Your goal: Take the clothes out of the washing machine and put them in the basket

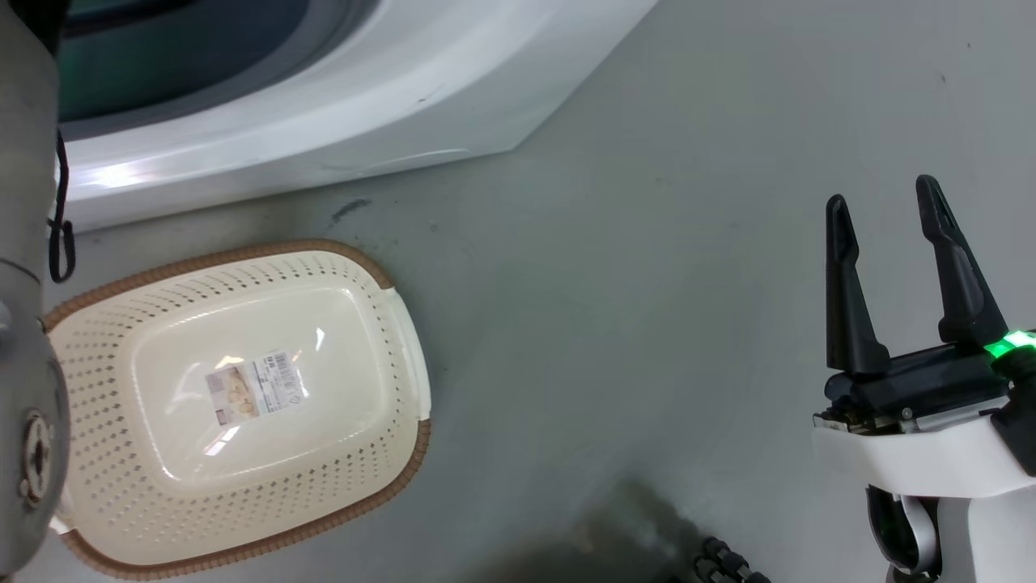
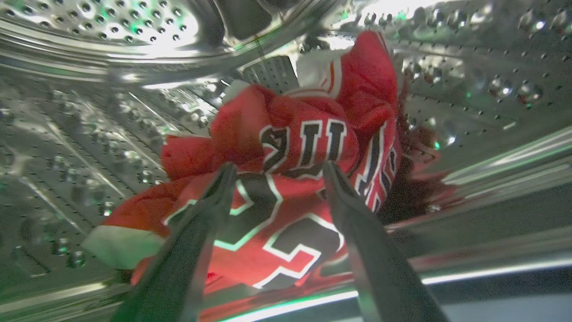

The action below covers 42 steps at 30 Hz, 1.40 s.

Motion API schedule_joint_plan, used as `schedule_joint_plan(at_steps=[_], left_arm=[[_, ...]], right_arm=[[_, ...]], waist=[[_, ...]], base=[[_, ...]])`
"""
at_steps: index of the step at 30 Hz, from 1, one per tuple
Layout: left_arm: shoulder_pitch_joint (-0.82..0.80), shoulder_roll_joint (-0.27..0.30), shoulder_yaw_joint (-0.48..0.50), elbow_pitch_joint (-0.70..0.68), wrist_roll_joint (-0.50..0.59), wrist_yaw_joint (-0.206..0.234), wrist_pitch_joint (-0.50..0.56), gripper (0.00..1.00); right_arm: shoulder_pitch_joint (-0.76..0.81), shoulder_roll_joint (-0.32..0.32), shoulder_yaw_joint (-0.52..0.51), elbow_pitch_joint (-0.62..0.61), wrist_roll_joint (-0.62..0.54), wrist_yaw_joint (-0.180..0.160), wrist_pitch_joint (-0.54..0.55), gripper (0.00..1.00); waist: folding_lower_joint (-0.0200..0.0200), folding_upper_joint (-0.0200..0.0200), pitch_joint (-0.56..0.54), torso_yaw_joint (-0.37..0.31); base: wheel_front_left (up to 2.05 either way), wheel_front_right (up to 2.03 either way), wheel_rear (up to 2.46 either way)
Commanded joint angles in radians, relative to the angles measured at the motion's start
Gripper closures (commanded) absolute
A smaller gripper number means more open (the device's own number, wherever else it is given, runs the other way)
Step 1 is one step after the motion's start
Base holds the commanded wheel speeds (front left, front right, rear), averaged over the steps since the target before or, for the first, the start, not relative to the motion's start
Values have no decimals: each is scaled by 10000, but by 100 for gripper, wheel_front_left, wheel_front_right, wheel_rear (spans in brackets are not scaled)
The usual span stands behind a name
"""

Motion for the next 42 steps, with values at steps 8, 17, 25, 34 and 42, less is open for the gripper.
schedule_joint_plan(at_steps=[8,17,25,34,42], left_arm=[[-1061,438,-506,252,-341,-83,2138,0],[-1936,790,-1261,285,-1118,-88,4116,0],[-2165,1168,-1934,-161,-1451,-83,4099,85],[-1936,1273,-2364,-525,-2103,-83,3728,100],[-1205,1215,-2630,-919,-2726,-83,2426,100]], right_arm=[[-398,5,262,-221,397,-7,-25,0],[-491,6,405,-370,667,-7,-24,0],[-585,5,402,-416,776,-7,-24,0],[-638,6,452,-414,705,-7,-24,0],[-651,5,293,-338,526,-7,-24,0]], waist=[[-3,0,977,-694],[-3,0,1615,-971],[-3,0,1895,-988],[-3,0,1823,-898],[-3,0,1349,-581]], base=[[0,0,0],[0,0,0],[0,0,0],[0,0,0],[0,0,0]])
